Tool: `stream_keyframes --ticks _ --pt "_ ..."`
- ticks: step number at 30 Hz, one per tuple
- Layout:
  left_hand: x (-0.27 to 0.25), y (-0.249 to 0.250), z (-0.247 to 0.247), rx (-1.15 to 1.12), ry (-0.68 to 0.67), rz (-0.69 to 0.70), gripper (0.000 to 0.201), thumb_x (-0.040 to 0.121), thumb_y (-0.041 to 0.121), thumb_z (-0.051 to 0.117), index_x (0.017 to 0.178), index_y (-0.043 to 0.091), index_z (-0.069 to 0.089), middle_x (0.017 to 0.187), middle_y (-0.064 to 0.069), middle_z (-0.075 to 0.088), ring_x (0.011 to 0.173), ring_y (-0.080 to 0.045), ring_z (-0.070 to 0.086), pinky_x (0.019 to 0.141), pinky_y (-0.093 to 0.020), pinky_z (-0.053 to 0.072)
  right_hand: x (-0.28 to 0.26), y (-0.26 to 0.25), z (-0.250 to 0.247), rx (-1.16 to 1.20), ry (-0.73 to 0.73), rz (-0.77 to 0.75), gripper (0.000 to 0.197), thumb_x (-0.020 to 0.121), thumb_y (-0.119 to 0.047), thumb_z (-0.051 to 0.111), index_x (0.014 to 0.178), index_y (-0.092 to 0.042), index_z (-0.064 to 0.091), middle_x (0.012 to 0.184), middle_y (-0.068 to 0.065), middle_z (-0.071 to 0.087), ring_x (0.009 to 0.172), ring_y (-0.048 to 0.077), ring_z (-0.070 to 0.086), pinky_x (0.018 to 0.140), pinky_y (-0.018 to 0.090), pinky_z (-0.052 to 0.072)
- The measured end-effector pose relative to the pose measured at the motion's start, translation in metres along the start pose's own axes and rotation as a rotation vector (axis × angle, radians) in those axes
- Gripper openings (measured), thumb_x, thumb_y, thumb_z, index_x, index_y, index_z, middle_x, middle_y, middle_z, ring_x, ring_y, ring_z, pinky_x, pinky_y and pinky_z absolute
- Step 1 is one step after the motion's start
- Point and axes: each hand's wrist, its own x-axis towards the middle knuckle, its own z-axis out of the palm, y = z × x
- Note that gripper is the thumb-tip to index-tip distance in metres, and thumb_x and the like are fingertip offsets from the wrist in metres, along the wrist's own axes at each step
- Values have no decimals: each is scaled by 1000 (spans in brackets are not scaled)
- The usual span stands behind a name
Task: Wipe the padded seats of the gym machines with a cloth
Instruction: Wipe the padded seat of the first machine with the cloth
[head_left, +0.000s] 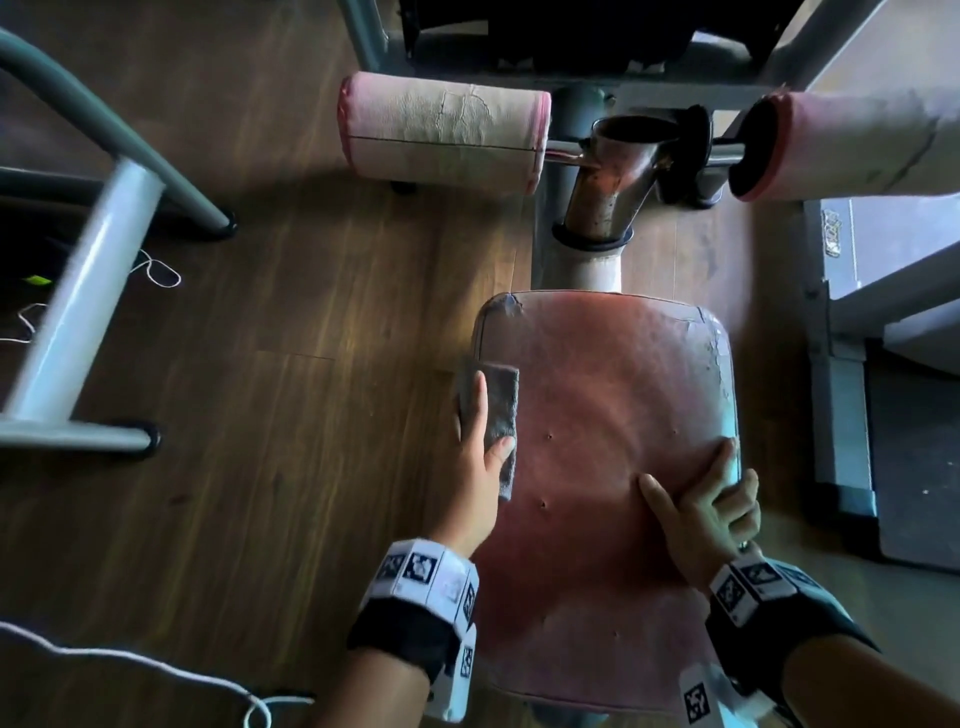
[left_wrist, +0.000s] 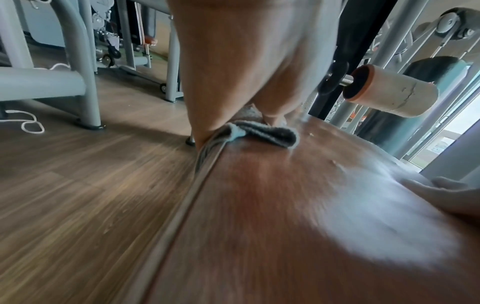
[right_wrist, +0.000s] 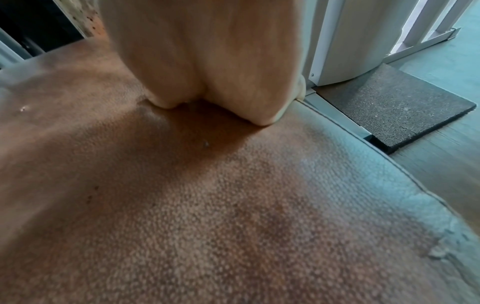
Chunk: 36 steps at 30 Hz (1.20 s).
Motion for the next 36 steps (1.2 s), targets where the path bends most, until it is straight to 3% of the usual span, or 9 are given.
stream_keyframes --ticks 3,7,10,14,20,23,27,31,36 --pt "-29 -6 -1 167 0 -4 71 93 54 32 151 43 -7 162 -3 12 148 -18 11 122 -42 9 -1 -1 -1 -1 -4 2 102 81 -68 51 147 -38 -20 157 9 -16 146 32 -6 117 54 6" --pt "-1 -7 1 33 -76 -32 80 97 37 48 144 55 -14 161 -2 15 144 -13 22 119 -32 15 -1 -3 -3 -1 -18 0 101 82 -67 51 147 -38 -21 157 6 -19 146 30 -8 117 54 4" --pt "43 3 0 -46 -125 -46 82 97 31 51 142 59 -13 159 -9 22 136 -23 39 113 -43 33 -1 -3 -2 1 -19 4 101 82 -68 50 146 -39 -23 157 7 -18 146 30 -8 117 54 4" --pt "71 11 -6 -66 -134 -38 79 98 30 52 149 48 -6 161 -7 10 145 -23 23 117 -44 24 -1 -1 -2 0 -20 8 101 82 -68 50 145 -41 -23 157 7 -18 146 30 -8 117 55 5" --pt "8 18 -8 18 -118 -51 77 100 29 48 152 37 -9 162 -2 -2 138 -2 7 90 12 1 -1 -4 -4 -1 -35 15 101 83 -67 50 145 -39 -25 156 6 -22 146 28 -11 117 53 3" --pt "-6 5 -6 283 -25 46 84 96 41 48 151 37 -15 162 -5 1 148 -20 10 117 -21 -2 -2 -4 -4 7 -41 10 102 83 -66 51 145 -40 -25 156 5 -22 146 29 -10 116 54 3" --pt "46 5 3 200 -82 -1 92 94 37 52 143 47 -25 161 -14 11 139 -32 34 117 -46 25 -3 -4 -5 9 -49 9 101 83 -67 50 144 -41 -26 156 3 -23 146 28 -10 116 55 5" --pt "116 4 8 84 -182 -31 82 97 36 49 136 58 -20 155 -21 23 124 -40 49 101 -50 44 -1 -4 -5 10 -56 11 102 83 -67 51 143 -41 -27 155 4 -24 146 28 -11 116 55 4" --pt "106 3 6 9 -186 -11 77 98 36 46 144 54 -13 162 -11 3 147 -30 17 116 -52 25 0 -5 -8 1 -84 19 102 83 -68 50 143 -41 -28 155 3 -26 146 27 -13 117 54 3"
